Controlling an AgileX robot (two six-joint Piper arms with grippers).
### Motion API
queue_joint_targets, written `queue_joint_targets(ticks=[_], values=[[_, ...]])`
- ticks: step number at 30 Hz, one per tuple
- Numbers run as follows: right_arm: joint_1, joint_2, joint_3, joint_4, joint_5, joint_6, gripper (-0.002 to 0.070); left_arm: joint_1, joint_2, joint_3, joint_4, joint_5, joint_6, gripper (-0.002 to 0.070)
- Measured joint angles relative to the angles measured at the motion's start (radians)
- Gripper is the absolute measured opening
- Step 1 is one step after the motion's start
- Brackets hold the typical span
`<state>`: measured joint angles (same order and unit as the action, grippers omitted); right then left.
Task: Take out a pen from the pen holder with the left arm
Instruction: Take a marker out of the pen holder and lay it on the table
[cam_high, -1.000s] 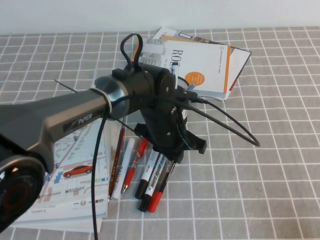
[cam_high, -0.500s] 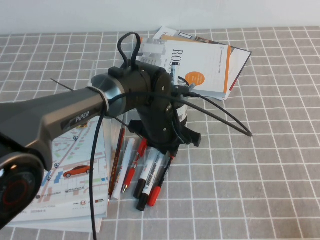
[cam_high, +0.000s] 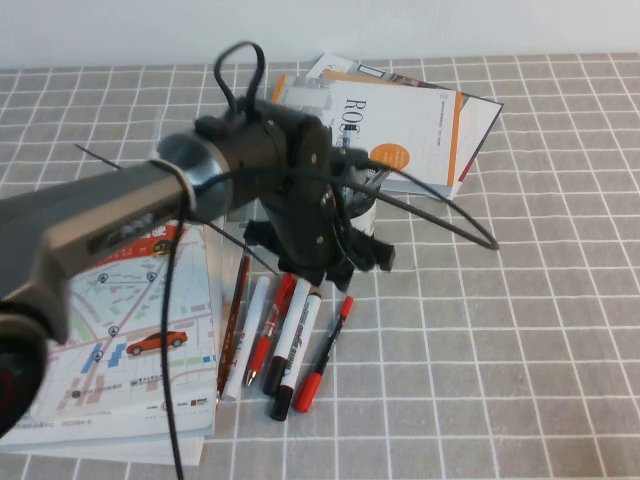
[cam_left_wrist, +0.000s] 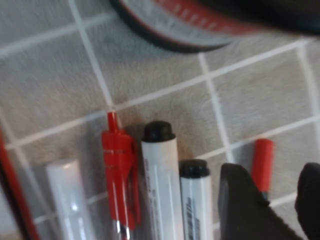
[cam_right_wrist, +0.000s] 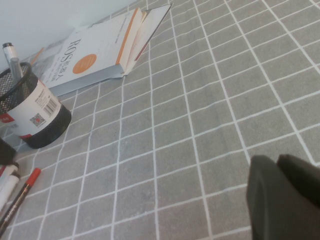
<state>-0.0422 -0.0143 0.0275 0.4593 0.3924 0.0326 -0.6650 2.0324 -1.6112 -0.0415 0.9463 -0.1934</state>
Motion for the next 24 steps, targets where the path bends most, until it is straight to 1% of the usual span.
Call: queue_joint_targets(ticks=[2, 5, 7, 9, 11, 14, 18, 24], values=[[0.000, 0.000, 0.000, 0.000, 0.000, 0.000, -0.0013, 0.000, -0.043, 0.000, 0.005, 0.002, 0.016, 0.0186], [0.000, 0.000, 0.000, 0.000, 0.000, 0.000, -0.0013, -0.004, -0.142, 0.000, 0.028, -0.002, 0.049, 0.0109], [0.000, 0.000, 0.000, 0.000, 0.000, 0.000, -0.0013, -0.017, -0.213, 0.000, 0.063, -0.015, 0.059, 0.0055], [0.000, 0.000, 0.000, 0.000, 0.000, 0.000, -0.0013, -0.037, -0.301, 0.015, 0.114, -0.058, 0.066, 0.0021], [0.000, 0.000, 0.000, 0.000, 0.000, 0.000, -0.0013, -0.061, -0.392, 0.052, 0.165, -0.119, 0.066, 0.0008], [0.000, 0.000, 0.000, 0.000, 0.000, 0.000, -0.0013, -0.103, -0.556, 0.156, 0.221, -0.255, 0.049, 0.0000], [0.000, 0.000, 0.000, 0.000, 0.000, 0.000, -0.0013, -0.156, -0.748, 0.347, 0.245, -0.381, 0.034, -0.0001], [0.000, 0.000, 0.000, 0.000, 0.000, 0.000, -0.0013, -0.169, -0.948, 0.627, 0.258, -0.405, -0.036, -0.0002]])
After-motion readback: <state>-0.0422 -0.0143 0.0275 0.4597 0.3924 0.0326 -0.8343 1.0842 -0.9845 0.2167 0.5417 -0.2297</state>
